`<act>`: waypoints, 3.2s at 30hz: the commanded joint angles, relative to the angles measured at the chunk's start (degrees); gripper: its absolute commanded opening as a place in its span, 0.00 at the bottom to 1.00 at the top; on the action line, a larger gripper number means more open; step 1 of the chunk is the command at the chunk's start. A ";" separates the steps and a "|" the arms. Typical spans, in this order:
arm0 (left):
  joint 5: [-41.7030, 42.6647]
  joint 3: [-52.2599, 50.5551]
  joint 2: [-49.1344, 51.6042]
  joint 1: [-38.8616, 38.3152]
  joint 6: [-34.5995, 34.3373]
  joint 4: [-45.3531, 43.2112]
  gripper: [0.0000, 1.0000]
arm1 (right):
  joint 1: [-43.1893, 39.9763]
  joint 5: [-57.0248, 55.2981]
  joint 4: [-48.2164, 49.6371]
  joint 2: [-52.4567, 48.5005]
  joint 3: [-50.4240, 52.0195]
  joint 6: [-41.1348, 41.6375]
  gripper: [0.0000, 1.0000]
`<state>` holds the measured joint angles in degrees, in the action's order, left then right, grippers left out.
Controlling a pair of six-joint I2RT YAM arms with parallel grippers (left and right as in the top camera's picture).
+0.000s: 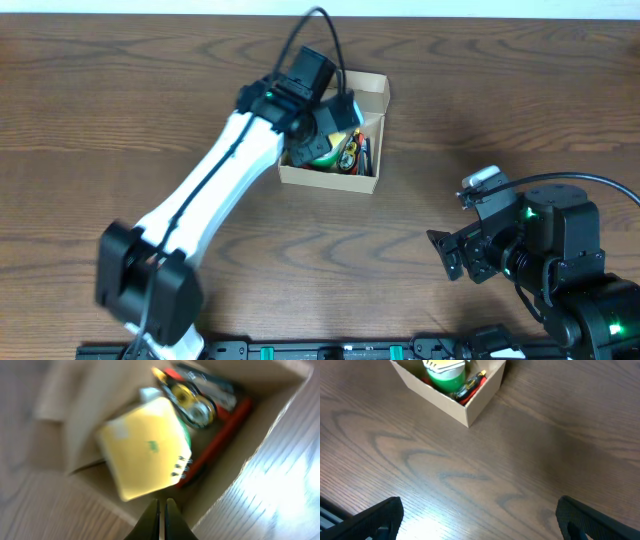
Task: Pack container
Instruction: 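Raise the left gripper and bring the right gripper to the box lid, then grip the lid flap with both grippers and fold it down over the box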
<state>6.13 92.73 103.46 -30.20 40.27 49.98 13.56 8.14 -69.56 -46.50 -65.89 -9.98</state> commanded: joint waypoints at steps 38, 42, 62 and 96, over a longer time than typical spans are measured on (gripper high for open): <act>25.46 2.21 14.01 25.03 -51.12 -15.74 0.06 | -0.55 3.39 25.11 -16.74 3.23 9.86 0.01; 25.70 2.21 16.39 24.96 -56.04 -20.02 0.06 | -2.27 1.25 35.08 -27.67 3.23 14.12 0.01; 35.76 2.21 26.75 23.67 -66.66 -34.45 0.06 | -9.03 14.91 72.06 -65.53 3.21 31.30 0.01; 38.86 2.23 27.41 23.43 -66.69 -42.27 0.05 | -9.99 24.28 93.90 -74.60 2.93 40.85 0.01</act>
<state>43.53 94.50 130.15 -6.52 -25.96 7.68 4.25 31.81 25.17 -119.98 -62.72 29.43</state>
